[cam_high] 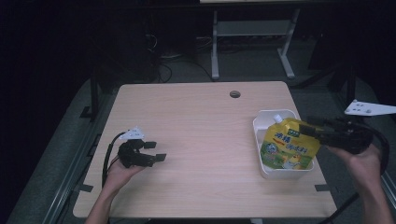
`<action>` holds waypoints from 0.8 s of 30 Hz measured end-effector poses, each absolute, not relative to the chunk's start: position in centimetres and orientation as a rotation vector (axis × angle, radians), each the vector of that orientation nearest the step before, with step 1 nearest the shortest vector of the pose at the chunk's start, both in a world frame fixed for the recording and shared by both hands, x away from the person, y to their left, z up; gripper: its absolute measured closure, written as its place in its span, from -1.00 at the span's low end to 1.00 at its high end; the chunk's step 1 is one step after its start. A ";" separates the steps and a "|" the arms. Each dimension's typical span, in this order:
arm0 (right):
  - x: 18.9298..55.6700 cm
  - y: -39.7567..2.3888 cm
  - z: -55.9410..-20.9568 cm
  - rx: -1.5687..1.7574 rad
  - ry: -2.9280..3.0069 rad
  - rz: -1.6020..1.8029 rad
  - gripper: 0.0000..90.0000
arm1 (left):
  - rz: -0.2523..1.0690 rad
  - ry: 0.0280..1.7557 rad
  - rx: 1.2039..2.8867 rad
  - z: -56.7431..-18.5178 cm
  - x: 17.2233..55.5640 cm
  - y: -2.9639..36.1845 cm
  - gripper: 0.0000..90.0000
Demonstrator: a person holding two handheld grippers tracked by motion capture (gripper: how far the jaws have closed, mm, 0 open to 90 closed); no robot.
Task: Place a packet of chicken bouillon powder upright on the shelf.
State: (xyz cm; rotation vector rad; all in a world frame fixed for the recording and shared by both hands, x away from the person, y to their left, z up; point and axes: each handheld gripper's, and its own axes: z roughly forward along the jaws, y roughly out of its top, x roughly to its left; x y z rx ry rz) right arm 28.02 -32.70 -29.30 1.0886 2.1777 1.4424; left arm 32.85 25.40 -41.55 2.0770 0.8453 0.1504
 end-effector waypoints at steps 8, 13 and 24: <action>28.1 -29.2 -29.9 1.035 2.267 1.436 -0.07 | 0.152 0.851 2.073 -41.5 32.8 25.5 -0.43; 28.1 -27.1 -30.4 1.014 2.307 1.443 -0.12 | 0.156 0.853 2.067 -41.5 32.8 25.7 -0.43; 28.3 -21.3 -32.0 0.941 2.436 1.422 -0.19 | 0.160 0.853 2.072 -41.5 32.9 25.8 -0.43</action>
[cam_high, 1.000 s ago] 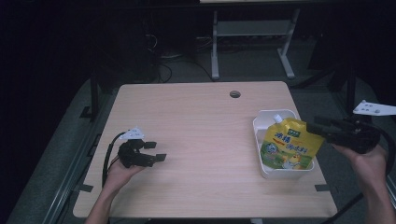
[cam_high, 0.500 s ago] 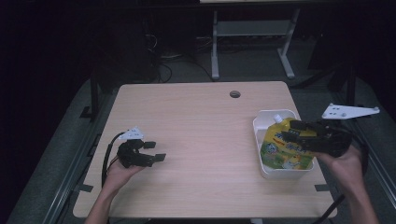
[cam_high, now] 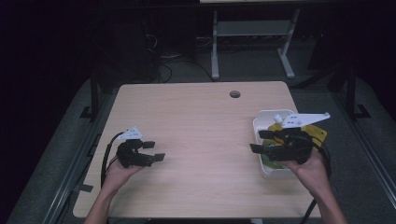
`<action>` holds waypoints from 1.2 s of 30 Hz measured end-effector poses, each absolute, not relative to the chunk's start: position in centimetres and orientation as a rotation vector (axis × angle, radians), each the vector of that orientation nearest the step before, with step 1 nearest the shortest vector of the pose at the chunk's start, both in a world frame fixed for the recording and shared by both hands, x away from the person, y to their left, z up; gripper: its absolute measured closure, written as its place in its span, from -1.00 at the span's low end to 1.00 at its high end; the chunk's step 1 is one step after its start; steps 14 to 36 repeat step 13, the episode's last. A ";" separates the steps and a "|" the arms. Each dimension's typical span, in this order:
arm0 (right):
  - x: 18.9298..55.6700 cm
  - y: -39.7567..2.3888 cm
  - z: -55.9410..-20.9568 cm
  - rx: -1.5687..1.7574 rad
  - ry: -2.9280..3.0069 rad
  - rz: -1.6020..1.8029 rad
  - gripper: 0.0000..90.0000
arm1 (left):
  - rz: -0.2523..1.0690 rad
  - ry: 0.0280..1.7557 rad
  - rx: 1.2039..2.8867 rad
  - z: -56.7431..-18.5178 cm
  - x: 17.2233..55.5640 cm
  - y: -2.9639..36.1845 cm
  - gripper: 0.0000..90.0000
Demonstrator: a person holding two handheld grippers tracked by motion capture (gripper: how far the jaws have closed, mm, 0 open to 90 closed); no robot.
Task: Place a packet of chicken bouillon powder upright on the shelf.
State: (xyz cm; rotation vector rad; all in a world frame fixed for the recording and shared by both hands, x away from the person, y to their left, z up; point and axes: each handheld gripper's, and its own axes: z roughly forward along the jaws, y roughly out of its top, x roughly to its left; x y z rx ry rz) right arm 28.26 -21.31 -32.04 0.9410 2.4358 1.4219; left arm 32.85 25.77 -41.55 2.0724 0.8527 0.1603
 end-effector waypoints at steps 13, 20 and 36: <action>28.4 -15.9 -35.3 0.876 2.581 1.403 -0.26 | 0.164 0.852 2.062 -41.4 32.9 26.1 -0.44; 28.4 -15.9 -35.3 0.876 2.581 1.403 -0.26 | 0.164 0.852 2.062 -41.4 32.9 26.1 -0.44; 28.4 -15.9 -35.3 0.876 2.581 1.403 -0.26 | 0.164 0.852 2.062 -41.4 32.9 26.1 -0.44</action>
